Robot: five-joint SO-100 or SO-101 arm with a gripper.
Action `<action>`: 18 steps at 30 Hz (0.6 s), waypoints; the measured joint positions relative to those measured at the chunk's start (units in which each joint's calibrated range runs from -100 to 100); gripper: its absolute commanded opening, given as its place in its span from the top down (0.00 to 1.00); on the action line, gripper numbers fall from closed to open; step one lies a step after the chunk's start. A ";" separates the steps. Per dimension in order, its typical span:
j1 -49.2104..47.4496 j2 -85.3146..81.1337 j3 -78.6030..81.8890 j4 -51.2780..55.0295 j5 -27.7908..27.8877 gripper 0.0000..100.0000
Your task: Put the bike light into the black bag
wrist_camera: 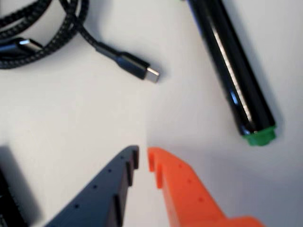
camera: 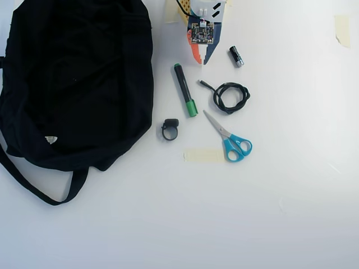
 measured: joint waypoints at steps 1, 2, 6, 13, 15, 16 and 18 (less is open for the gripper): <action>0.00 0.00 0.00 0.00 0.00 0.98; 0.00 0.00 0.00 0.00 0.00 0.98; 0.00 0.00 0.00 0.00 0.00 0.98; 0.00 0.00 0.08 -0.17 0.00 0.98; 0.00 0.00 0.08 -1.03 -0.15 0.98; 0.00 0.00 0.16 -2.32 -0.15 0.98; 0.00 0.00 0.08 -5.32 -0.05 0.98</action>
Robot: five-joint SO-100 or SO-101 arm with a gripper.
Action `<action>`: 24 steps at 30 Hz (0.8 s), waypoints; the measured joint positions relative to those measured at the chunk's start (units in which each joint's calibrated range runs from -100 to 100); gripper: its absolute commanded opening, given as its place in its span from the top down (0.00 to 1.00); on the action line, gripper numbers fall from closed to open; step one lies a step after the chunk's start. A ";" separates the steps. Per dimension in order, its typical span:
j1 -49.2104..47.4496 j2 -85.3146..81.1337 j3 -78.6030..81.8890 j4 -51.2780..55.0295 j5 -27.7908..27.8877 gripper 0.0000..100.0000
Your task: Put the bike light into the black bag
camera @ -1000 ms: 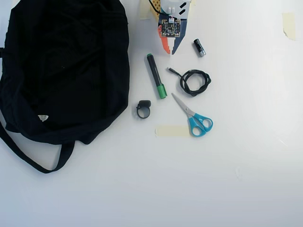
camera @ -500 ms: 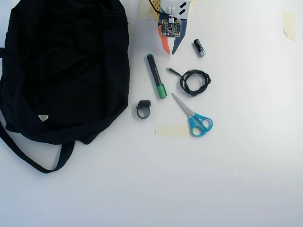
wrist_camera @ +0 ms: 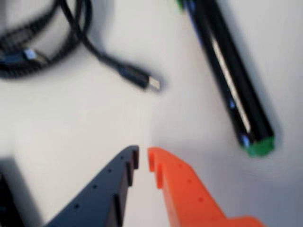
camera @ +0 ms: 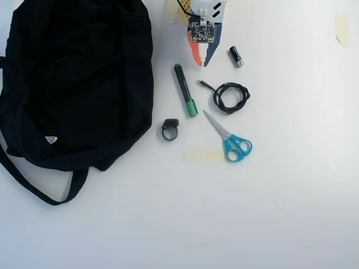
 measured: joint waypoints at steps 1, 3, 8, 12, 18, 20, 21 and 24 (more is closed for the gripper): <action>0.00 0.00 0.00 -1.63 0.00 0.98; -0.37 0.25 -0.94 -4.81 0.00 0.98; -2.72 4.07 -4.95 -10.91 -0.05 0.98; -5.44 10.46 -10.38 -17.86 -0.20 0.98; -7.79 20.34 -17.92 -30.49 -0.20 0.98; -8.16 23.91 -20.68 -34.95 -0.20 0.98; -8.16 25.65 -21.93 -37.10 -0.20 0.98; -8.08 31.05 -26.42 -42.16 -0.15 0.98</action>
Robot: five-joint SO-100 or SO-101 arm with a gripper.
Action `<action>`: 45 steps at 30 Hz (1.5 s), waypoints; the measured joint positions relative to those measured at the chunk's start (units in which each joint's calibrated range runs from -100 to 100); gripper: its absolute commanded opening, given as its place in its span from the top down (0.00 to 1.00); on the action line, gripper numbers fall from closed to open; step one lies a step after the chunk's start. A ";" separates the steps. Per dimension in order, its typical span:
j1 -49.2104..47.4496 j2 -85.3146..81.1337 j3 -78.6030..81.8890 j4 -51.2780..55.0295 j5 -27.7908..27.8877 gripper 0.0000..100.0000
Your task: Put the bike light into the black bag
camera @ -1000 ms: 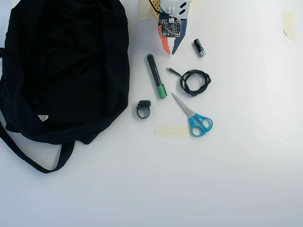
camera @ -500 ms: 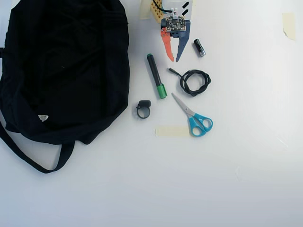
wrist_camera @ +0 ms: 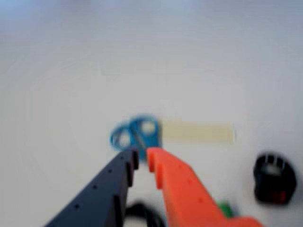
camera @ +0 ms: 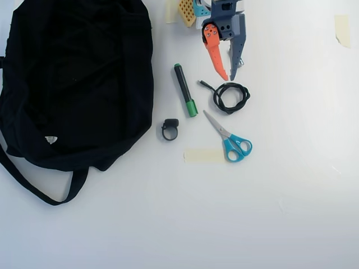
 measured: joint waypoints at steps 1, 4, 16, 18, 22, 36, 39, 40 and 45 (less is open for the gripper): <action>0.00 1.74 -1.42 -1.46 0.10 0.98; 0.00 7.14 -5.58 -5.50 0.20 0.98; 2.13 32.46 -30.50 -8.76 0.20 0.98; 2.35 36.53 -35.06 -8.76 0.20 0.98; 2.94 44.25 -43.87 -9.02 0.20 0.98; 5.00 63.18 -65.80 -9.10 0.20 0.98; 5.88 63.76 -66.90 -9.10 0.20 0.98; 5.88 63.76 -67.06 -9.10 0.20 0.98; 5.73 63.76 -67.06 -9.10 0.20 0.98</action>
